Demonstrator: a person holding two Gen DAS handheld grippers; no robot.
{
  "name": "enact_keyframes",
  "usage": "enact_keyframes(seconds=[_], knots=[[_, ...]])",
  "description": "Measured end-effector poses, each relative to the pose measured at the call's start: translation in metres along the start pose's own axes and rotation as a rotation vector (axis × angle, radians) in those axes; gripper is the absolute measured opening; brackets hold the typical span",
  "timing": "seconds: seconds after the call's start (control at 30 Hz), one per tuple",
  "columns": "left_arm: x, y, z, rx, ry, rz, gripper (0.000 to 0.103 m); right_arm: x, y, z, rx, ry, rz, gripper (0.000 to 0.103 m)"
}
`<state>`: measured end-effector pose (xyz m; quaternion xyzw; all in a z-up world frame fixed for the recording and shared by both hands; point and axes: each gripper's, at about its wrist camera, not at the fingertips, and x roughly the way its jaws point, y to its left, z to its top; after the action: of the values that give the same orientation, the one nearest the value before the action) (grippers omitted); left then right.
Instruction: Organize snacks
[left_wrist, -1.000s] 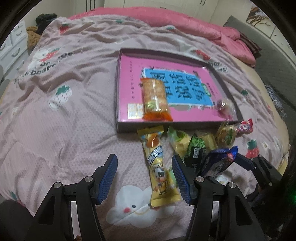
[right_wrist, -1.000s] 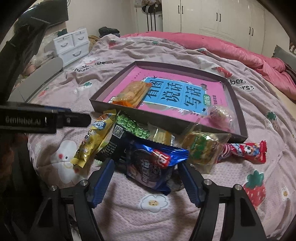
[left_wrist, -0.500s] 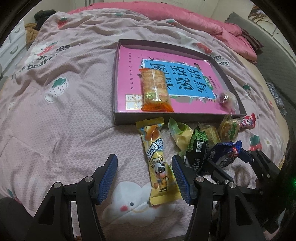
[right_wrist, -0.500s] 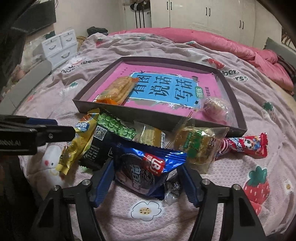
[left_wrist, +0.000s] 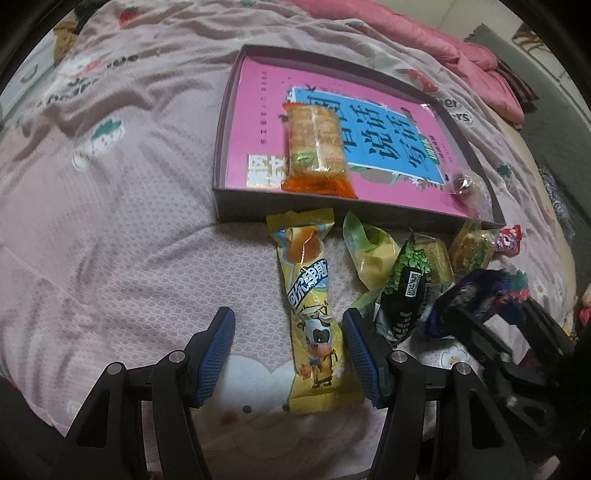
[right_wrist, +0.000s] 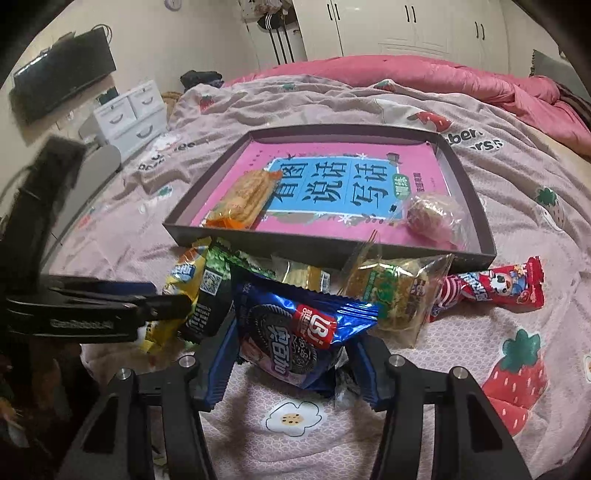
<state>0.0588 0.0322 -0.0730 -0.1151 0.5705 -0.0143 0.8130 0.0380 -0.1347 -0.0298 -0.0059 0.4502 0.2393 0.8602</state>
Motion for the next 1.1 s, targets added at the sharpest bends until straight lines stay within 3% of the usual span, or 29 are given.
enact_keyframes(seconds=[0.13, 0.2, 0.27, 0.5, 1.1], knots=[[0.007, -0.003, 0.002, 0.004, 0.006, 0.006, 0.047, -0.006, 0.000, 0.003, -0.012, -0.030, 0.012, 0.056], [0.009, -0.007, 0.002, 0.016, 0.003, 0.013, 0.025, -0.007, -0.001, 0.003, -0.009, -0.033, 0.019, 0.056], [0.011, -0.008, 0.002, 0.018, -0.001, 0.007, 0.019, -0.007, -0.002, 0.003, -0.005, -0.032, 0.027, 0.056], [0.000, 0.001, 0.004, -0.020, -0.027, -0.044, 0.014, -0.014, -0.005, 0.005, 0.001, -0.069, 0.039, 0.056], [-0.059, -0.012, 0.008, 0.045, -0.231, -0.074, 0.014, -0.031, -0.009, 0.010, -0.009, -0.142, 0.017, 0.056]])
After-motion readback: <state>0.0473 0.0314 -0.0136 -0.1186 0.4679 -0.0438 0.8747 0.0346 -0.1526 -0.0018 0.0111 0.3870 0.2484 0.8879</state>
